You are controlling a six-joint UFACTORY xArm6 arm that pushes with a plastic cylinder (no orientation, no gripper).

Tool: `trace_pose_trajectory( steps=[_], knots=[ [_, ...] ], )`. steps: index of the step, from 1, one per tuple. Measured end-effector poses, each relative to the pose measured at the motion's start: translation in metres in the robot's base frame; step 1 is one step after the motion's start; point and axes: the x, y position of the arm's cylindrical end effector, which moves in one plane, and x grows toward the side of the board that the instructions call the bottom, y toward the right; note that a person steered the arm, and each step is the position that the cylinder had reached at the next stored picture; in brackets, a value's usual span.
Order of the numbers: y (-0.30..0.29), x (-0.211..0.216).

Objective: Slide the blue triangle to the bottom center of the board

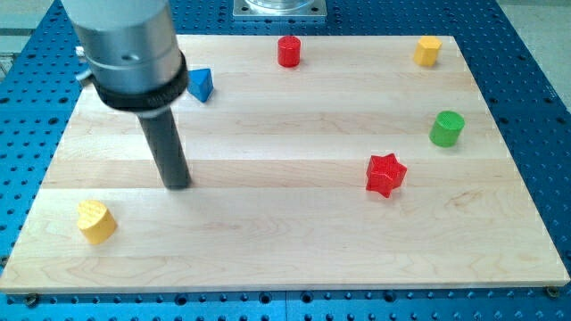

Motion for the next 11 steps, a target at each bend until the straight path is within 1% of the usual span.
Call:
trace_pose_trajectory(
  steps=[1,2,3,4,5,6,7,8,9,11],
  knots=[
    [-0.030,-0.047],
    [-0.027,-0.104],
    [-0.007,-0.128],
    [-0.010,-0.158],
    [-0.010,-0.179],
    [0.034,-0.172],
    [0.052,-0.131],
    [0.052,-0.098],
    [0.055,-0.098],
    [0.075,-0.069]
  ],
)
